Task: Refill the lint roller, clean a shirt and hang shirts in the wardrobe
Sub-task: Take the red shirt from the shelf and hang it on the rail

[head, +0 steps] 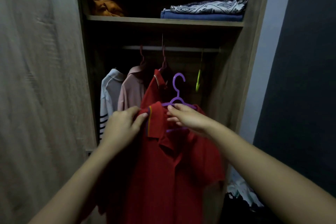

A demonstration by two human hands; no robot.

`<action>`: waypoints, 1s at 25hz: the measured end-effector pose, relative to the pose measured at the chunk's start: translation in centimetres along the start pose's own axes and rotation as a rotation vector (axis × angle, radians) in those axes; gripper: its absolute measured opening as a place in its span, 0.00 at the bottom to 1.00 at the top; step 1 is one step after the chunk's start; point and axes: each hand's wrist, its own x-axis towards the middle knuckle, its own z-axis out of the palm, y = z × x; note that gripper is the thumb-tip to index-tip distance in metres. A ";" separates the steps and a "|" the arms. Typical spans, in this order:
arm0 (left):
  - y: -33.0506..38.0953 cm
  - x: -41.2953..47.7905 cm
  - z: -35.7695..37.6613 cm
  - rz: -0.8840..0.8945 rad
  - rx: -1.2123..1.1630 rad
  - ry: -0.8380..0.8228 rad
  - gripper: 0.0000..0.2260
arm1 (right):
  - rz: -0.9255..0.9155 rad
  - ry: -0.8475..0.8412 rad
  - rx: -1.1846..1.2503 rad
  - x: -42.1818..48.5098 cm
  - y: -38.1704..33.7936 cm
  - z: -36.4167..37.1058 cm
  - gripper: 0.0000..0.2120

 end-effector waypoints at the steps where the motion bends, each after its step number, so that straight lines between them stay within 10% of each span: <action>1: 0.9 -0.1 1.0 -0.012 0.044 0.005 0.19 | 0.014 0.045 0.133 0.8 -0.1 0.7 0.10; 7: 1.6 3.1 4.0 -0.157 -0.076 -0.273 0.29 | 0.056 0.284 0.444 6.3 0.5 -0.6 0.12; 12: -2.3 11.8 8.0 -0.187 -0.139 -0.120 0.18 | -0.014 0.367 0.366 12.4 0.5 -3.7 0.03; 20: -7.1 26.2 17.4 -0.373 -0.208 -0.233 0.26 | -0.004 0.466 0.107 22.7 -0.1 -7.8 0.39; 25: -7.0 27.5 20.4 -0.261 -0.143 -0.326 0.14 | -0.055 0.551 0.029 27.2 -1.5 -10.2 0.27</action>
